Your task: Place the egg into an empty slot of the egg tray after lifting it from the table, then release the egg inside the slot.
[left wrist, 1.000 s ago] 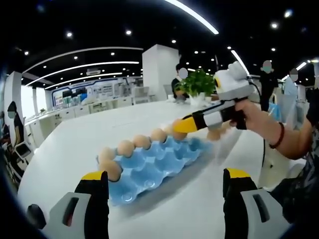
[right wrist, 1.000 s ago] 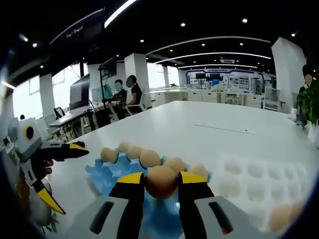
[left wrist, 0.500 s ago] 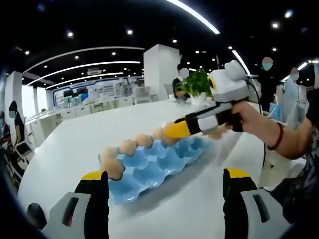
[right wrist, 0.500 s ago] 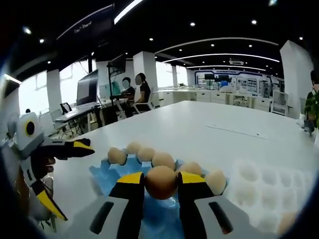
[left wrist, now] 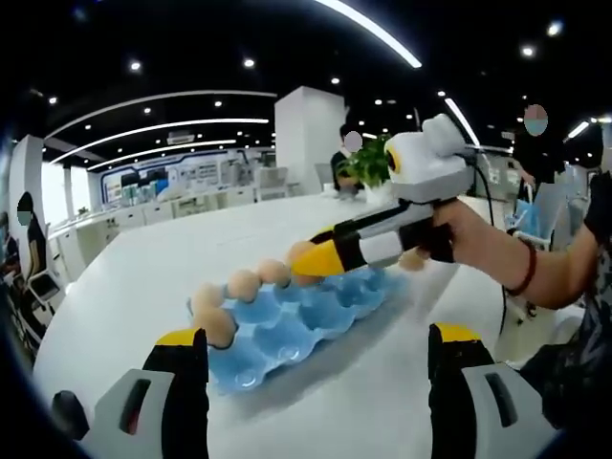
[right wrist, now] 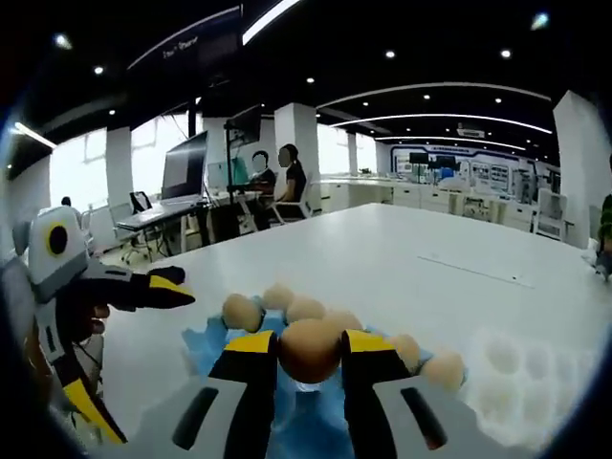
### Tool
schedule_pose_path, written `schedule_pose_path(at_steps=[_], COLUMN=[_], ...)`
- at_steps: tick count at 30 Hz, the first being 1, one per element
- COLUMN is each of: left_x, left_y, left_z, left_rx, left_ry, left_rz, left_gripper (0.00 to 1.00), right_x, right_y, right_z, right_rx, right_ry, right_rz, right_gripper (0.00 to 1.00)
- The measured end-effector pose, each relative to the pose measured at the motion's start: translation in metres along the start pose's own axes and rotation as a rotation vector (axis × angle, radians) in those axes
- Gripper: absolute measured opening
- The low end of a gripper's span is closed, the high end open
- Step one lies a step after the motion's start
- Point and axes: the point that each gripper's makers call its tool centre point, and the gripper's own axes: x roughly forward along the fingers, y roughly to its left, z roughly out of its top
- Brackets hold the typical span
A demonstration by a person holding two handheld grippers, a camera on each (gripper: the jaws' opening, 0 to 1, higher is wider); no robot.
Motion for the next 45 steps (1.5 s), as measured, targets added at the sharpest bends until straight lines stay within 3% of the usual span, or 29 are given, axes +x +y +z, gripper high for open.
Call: schedule_pose_path(at_steps=[14, 30, 45], left_x=[0.0, -0.001, 0.0], left_y=[-0.007, -0.001, -0.001], left_z=[0.006, 0.01, 0.011], left_rx=[-0.024, -0.013, -0.007], left_ry=[-0.028, -0.008, -0.005], left_rz=[-0.029, -0.025, -0.031], left_gripper=[0.99, 0.99, 0.99], right_x=[0.028, 0.051, 0.05], right_y=[0.033, 0.038, 0.038], right_z=[0.003, -0.018, -0.018], right_rx=[-0.095, -0.165, -0.093], right_ry=[-0.013, 0.08, 0.065], right_rz=[0.096, 0.127, 0.15], right_gripper=[0.27, 0.27, 0.28])
